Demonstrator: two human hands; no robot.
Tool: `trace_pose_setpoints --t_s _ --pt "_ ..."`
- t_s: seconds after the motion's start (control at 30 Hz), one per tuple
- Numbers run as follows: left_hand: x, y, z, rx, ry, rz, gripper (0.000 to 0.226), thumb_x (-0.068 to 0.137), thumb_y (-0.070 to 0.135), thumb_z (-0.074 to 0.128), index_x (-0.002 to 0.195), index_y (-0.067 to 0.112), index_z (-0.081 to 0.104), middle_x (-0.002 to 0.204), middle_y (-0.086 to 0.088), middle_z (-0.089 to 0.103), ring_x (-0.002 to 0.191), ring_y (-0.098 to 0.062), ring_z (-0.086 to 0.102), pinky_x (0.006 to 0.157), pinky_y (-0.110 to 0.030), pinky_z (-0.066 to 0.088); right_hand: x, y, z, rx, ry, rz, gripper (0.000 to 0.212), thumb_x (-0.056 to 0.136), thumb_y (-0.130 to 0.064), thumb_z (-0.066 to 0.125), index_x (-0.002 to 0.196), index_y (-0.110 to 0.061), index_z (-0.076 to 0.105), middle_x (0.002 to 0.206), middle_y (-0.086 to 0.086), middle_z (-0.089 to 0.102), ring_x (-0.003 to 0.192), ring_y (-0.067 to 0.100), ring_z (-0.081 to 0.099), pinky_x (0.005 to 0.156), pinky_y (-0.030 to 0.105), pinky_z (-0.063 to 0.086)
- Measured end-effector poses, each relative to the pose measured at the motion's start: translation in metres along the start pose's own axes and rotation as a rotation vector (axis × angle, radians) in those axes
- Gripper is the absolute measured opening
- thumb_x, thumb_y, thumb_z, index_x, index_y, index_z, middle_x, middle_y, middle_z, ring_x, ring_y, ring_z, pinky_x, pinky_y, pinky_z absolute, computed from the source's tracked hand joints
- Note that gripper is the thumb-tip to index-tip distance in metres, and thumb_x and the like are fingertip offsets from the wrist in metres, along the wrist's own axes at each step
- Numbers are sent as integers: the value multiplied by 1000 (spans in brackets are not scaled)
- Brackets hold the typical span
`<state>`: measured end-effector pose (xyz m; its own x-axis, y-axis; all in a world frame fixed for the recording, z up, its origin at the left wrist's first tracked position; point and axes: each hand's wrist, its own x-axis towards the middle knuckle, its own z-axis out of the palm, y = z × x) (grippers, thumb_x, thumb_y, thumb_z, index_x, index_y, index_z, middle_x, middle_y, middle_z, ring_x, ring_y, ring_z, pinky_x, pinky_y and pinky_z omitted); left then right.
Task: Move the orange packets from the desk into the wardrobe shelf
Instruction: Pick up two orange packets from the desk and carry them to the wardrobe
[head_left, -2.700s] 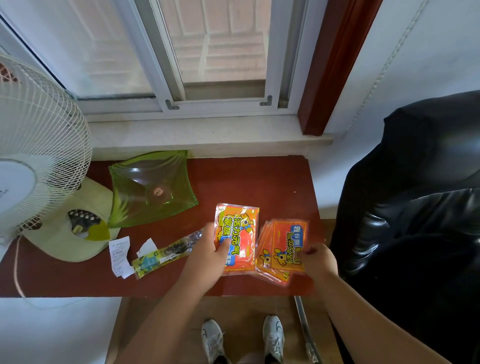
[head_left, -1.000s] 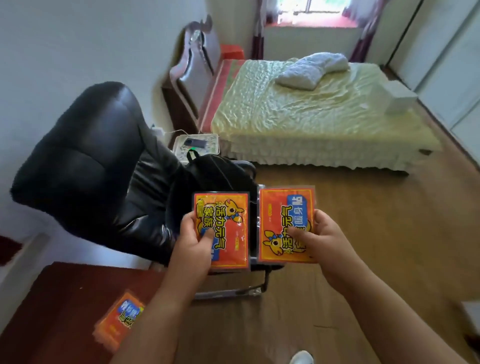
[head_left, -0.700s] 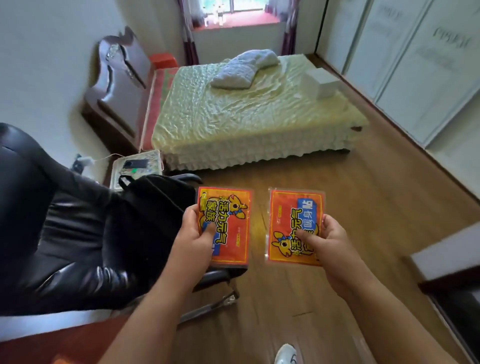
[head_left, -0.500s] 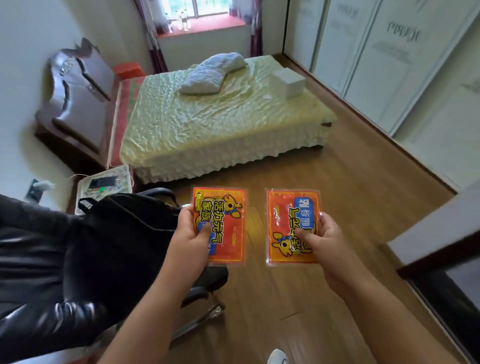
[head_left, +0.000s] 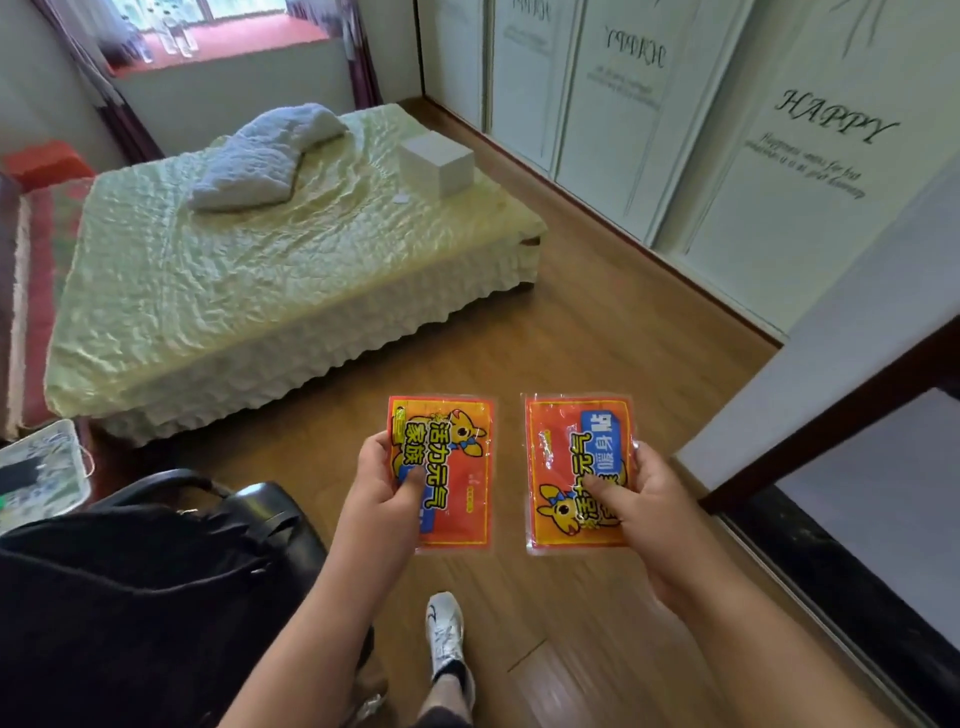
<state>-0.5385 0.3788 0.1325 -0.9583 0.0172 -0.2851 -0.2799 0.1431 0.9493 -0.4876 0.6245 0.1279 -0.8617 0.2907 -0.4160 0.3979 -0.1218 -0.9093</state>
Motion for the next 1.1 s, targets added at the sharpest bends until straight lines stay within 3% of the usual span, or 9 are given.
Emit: trace_pose_setpoints --t_s 0.17,0.33,0.47,0.6,0.8,1.1 --pt "80 25 30 0 -114 4 31 104 10 52 110 40 52 106 6 75 88 -13 76 75 -37 63 54 -27 -11 -2 128 4 28 99 -9 67 119 -27 62 104 -2 82 93 19 80 83 43 63" --pt "164 62 51 53 -235 26 32 104 12 52 111 43 51 105 7 75 89 -13 76 82 -45 63 107 -60 -16 2 255 1 26 98 -13 70 117 -29 63 105 -1 82 96 21 80 91 53 62" --pt "218 79 72 150 -324 71 39 103 14 53 106 53 50 104 10 76 91 -14 76 85 -51 61 141 -72 -17 56 348 -3 26 98 -12 70 119 -26 63 105 0 81 95 20 80 87 48 62" --pt "251 89 92 172 -371 50 35 103 13 53 109 47 52 103 9 77 91 -15 76 85 -53 61 165 -79 -25 85 384 16 23 98 -12 70 115 -27 64 100 -3 82 89 15 80 76 37 61" --pt "305 104 130 202 -353 15 30 102 12 53 110 41 54 98 10 77 87 -11 76 85 -48 61 231 -97 -48 116 414 36 26 97 -7 70 117 -24 66 104 1 82 98 24 79 90 50 61" --pt "403 170 220 134 -256 12 32 103 12 54 111 43 54 103 4 78 90 -18 77 87 -53 60 362 -169 -117 142 310 24 26 97 -9 70 119 -23 65 100 0 82 93 21 80 85 46 62"
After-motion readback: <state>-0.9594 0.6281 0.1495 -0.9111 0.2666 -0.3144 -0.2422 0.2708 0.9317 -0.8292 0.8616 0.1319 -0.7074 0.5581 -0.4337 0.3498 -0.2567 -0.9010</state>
